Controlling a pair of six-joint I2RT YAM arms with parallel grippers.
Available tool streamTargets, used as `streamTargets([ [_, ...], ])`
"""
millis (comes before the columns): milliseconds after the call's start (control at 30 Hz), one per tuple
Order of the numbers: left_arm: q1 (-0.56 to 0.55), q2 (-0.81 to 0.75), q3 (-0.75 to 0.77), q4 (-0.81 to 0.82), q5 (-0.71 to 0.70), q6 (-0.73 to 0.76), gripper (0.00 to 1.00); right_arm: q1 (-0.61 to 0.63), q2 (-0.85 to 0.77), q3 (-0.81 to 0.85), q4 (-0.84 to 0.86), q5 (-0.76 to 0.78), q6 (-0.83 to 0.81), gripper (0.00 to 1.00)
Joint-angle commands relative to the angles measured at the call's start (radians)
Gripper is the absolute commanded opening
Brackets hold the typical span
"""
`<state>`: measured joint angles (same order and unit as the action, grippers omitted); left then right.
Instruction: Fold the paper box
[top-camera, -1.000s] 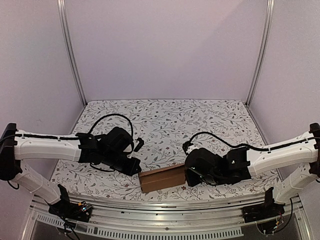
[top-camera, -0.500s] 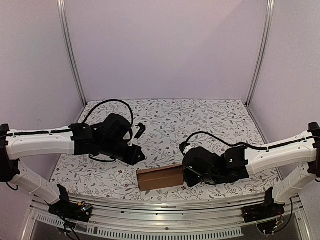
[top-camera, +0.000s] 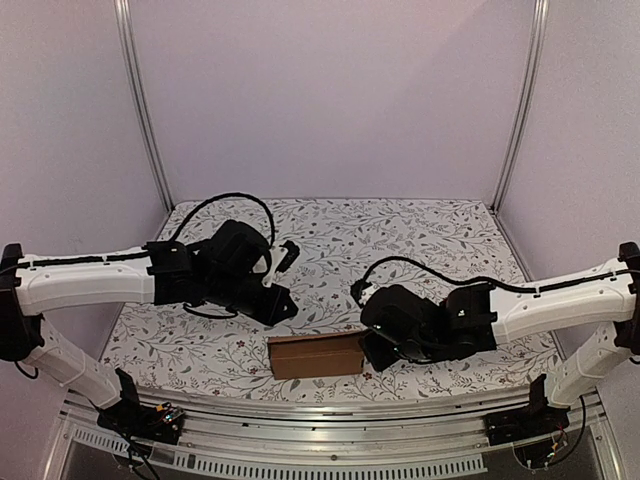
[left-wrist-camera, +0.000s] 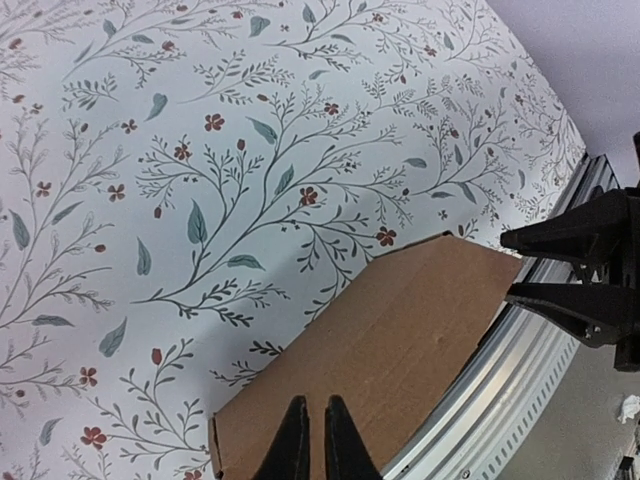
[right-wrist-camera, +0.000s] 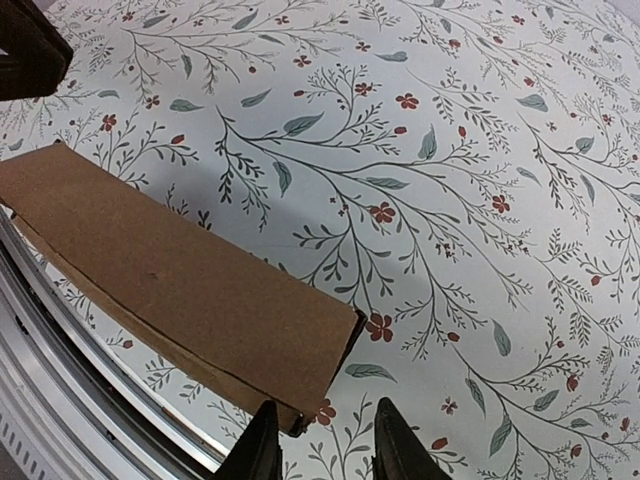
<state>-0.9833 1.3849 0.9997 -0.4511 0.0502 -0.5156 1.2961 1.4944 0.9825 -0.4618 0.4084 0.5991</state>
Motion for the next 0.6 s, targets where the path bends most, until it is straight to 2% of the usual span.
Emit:
streamTargets([
  [0, 0.003, 0.007, 0.016, -0.001, 0.022, 0.016, 0.08, 0.005, -0.041, 0.039, -0.033, -0.008, -0.040, 0.31],
  [167, -0.001, 0.004, 0.005, -0.001, 0.042, 0.007, 0.07, 0.006, -0.069, 0.066, -0.027, -0.016, -0.052, 0.29],
  [367, -0.013, 0.000, -0.048, 0.024, 0.067, -0.019, 0.07, 0.006, -0.054, 0.105, 0.047, -0.013, -0.073, 0.05],
  [433, -0.018, -0.007, -0.068, 0.035, 0.072, -0.031, 0.06, 0.006, -0.042, 0.106, 0.082, -0.004, -0.074, 0.00],
  [567, -0.024, -0.026, -0.098, 0.054, 0.089, -0.049, 0.06, 0.012, -0.012, 0.095, 0.167, 0.019, -0.064, 0.00],
])
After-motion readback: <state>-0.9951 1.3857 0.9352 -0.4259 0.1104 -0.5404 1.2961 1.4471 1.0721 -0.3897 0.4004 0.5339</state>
